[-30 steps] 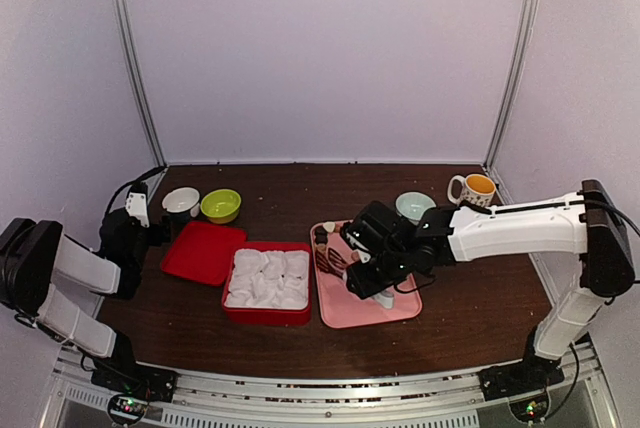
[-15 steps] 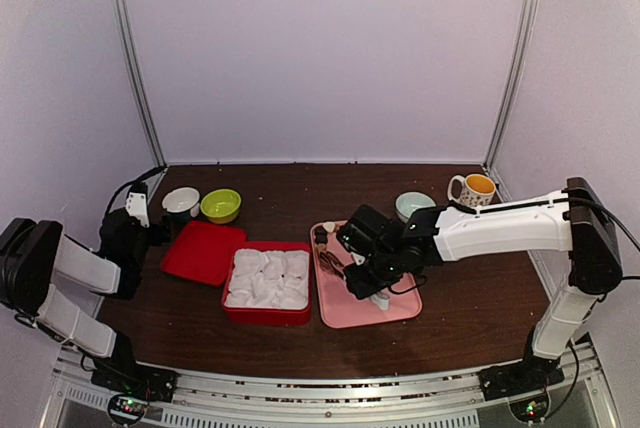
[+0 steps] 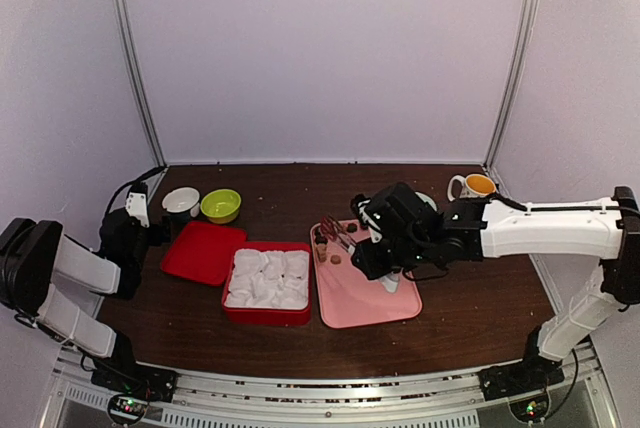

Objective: Pack the chocolate
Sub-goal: Place the fake chocolate in the empty pocket of the box.

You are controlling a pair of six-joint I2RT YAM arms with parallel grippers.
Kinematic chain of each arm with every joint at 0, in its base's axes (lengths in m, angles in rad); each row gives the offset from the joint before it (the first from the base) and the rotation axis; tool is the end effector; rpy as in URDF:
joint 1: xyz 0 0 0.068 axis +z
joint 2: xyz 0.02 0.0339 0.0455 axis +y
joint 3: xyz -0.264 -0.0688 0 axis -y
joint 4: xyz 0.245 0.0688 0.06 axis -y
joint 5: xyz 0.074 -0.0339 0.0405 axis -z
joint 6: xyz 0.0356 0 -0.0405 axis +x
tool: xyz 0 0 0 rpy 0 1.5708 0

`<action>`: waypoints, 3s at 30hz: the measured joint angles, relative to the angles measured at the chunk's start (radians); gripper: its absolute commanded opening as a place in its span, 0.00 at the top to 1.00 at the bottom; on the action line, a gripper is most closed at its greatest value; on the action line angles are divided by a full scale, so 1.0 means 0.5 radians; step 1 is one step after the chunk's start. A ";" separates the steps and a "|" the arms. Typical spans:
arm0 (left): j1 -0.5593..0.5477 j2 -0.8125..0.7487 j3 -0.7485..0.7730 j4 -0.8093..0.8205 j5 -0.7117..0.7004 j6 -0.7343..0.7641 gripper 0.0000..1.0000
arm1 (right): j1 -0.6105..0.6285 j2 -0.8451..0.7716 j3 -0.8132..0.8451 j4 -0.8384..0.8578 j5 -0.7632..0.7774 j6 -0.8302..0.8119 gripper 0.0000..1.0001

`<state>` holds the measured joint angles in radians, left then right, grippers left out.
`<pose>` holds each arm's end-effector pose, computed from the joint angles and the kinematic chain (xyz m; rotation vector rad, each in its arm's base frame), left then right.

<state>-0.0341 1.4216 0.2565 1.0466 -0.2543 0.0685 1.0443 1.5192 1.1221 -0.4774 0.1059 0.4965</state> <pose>0.2404 0.0008 0.1603 -0.1043 1.6880 0.2405 0.1669 0.2797 0.2538 -0.6345 2.4372 0.5407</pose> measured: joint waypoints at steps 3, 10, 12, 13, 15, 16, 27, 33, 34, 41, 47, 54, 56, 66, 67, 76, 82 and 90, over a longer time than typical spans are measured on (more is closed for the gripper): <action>0.000 0.000 0.000 0.000 0.000 0.000 0.02 | 0.001 -0.105 -0.076 0.179 -0.078 -0.030 0.80; 0.000 0.000 0.000 -0.001 0.000 0.000 0.02 | 0.009 -0.151 -0.139 0.467 -0.304 -0.081 0.79; 0.000 0.000 0.000 -0.001 0.000 0.000 0.02 | 0.012 -0.129 -0.124 0.510 -0.356 -0.095 0.79; 0.000 0.000 0.000 -0.001 0.000 0.000 0.02 | 0.016 -0.108 -0.109 0.526 -0.378 -0.099 0.79; 0.000 0.000 0.000 -0.001 0.001 0.000 0.02 | 0.029 -0.044 -0.060 0.545 -0.413 -0.112 0.79; 0.000 0.000 0.000 0.000 0.000 0.001 0.02 | 0.036 -0.003 -0.024 0.548 -0.426 -0.117 0.79; 0.000 0.000 0.000 -0.001 0.000 0.000 0.02 | 0.103 0.383 0.229 0.610 -0.529 -0.161 0.79; 0.000 0.000 0.000 0.000 0.000 0.000 0.02 | 0.118 0.565 0.357 0.623 -0.530 -0.158 0.80; 0.000 0.000 0.000 -0.001 0.000 0.000 0.02 | 0.120 0.596 0.382 0.620 -0.526 -0.157 0.80; 0.000 0.000 0.000 -0.001 0.000 0.000 0.02 | 0.142 0.750 0.468 0.603 -0.469 -0.154 0.78; 0.000 0.000 0.000 -0.001 0.000 0.000 0.02 | 0.143 0.863 0.521 0.584 -0.431 -0.140 0.77; 0.000 0.000 0.000 0.000 0.000 0.000 0.02 | 0.146 0.948 0.559 0.574 -0.417 -0.138 0.69; 0.000 0.000 0.000 -0.001 0.000 0.000 0.02 | 0.145 0.949 0.565 0.575 -0.413 -0.138 0.67; 0.000 0.000 0.000 -0.001 0.000 0.000 0.02 | 0.146 0.949 0.597 0.572 -0.397 -0.140 0.63; 0.000 0.000 0.000 0.000 0.000 0.000 0.02 | 0.146 0.949 0.597 0.572 -0.396 -0.141 0.63; 0.000 0.000 0.000 -0.001 0.000 0.000 0.02 | 0.146 0.885 0.595 0.516 -0.342 -0.146 0.63; 0.000 0.000 0.000 -0.001 0.000 0.000 0.02 | 0.146 0.701 0.569 0.474 -0.253 -0.166 0.62; 0.000 0.000 0.000 0.000 0.000 0.000 0.02 | 0.146 0.549 0.424 0.411 -0.079 -0.195 0.62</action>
<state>-0.0341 1.4216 0.2565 1.0466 -0.2543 0.0685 1.1172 1.7939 1.3342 -0.2718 0.0662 0.3992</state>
